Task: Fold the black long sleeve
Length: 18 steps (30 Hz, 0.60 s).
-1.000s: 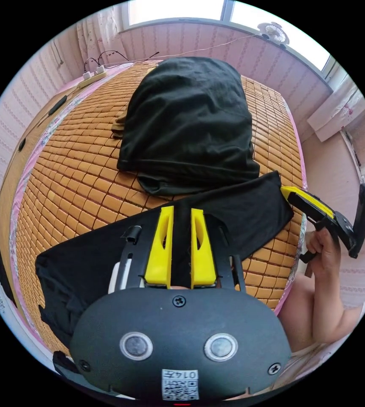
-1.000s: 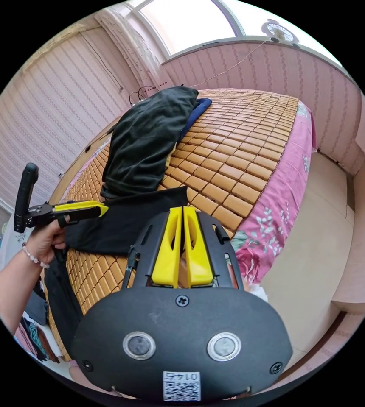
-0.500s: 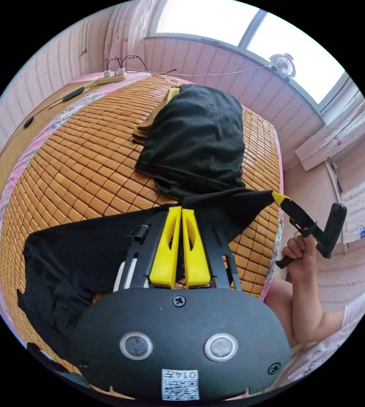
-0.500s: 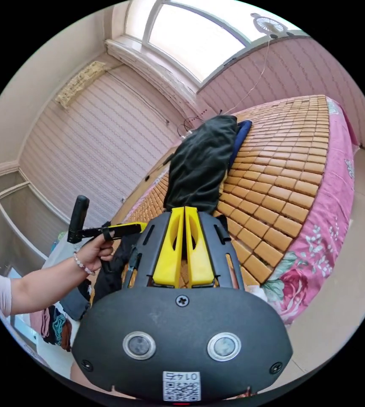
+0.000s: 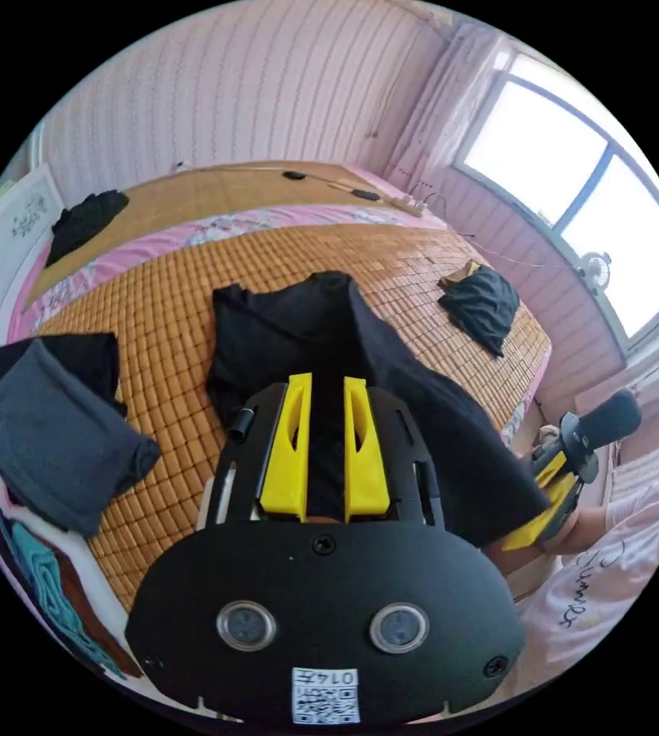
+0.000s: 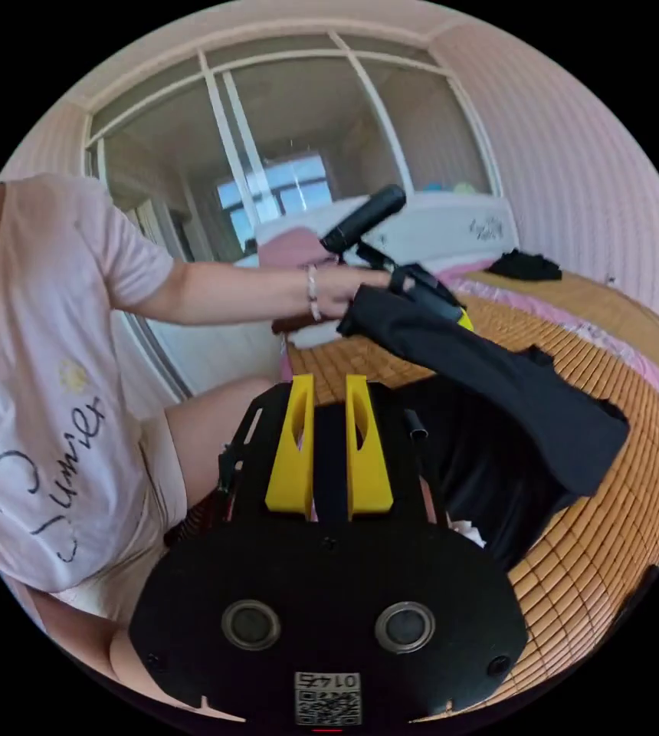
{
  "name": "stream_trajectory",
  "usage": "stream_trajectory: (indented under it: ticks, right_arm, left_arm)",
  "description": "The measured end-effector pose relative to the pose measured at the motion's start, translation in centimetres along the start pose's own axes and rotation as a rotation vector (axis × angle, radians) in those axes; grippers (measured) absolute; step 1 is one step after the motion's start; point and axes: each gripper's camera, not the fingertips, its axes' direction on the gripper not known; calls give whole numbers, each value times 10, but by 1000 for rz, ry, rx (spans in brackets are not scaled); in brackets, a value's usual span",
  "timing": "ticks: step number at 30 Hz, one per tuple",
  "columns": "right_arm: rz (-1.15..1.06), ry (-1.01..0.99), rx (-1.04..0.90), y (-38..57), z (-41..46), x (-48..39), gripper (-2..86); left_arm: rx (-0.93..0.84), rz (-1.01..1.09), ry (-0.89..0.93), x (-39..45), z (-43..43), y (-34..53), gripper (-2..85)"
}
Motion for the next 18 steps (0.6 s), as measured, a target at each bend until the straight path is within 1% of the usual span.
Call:
stream_trajectory:
  ticks: [2,5,9,11,13,15,17,18]
  right_arm:
    - [23,21,-215,3,60,-2,70]
    - [51,62,-344,8,96,0,72]
    - [171,109,-329,9,111,13,69]
    - [254,172,-302,5,120,24,68]
    - [285,225,-281,-2,127,30,68]
    - [283,289,-292,-13,138,35,69]
    - [236,367,-301,-33,159,35,71]
    - [220,380,-299,-39,165,34,72]
  left_arm:
    - [-55,-153,1,-44,-11,55,63]
    - [-35,-235,46,-66,-23,108,57]
    - [-14,-237,46,-64,-20,140,54]
    - [-23,-181,48,-53,-9,142,59]
    - [-43,-129,31,-46,2,137,63]
    - [-56,-99,-17,-44,10,128,62]
    - [-28,-87,-93,-52,10,116,60]
    - [-19,-91,-101,-57,9,114,61]
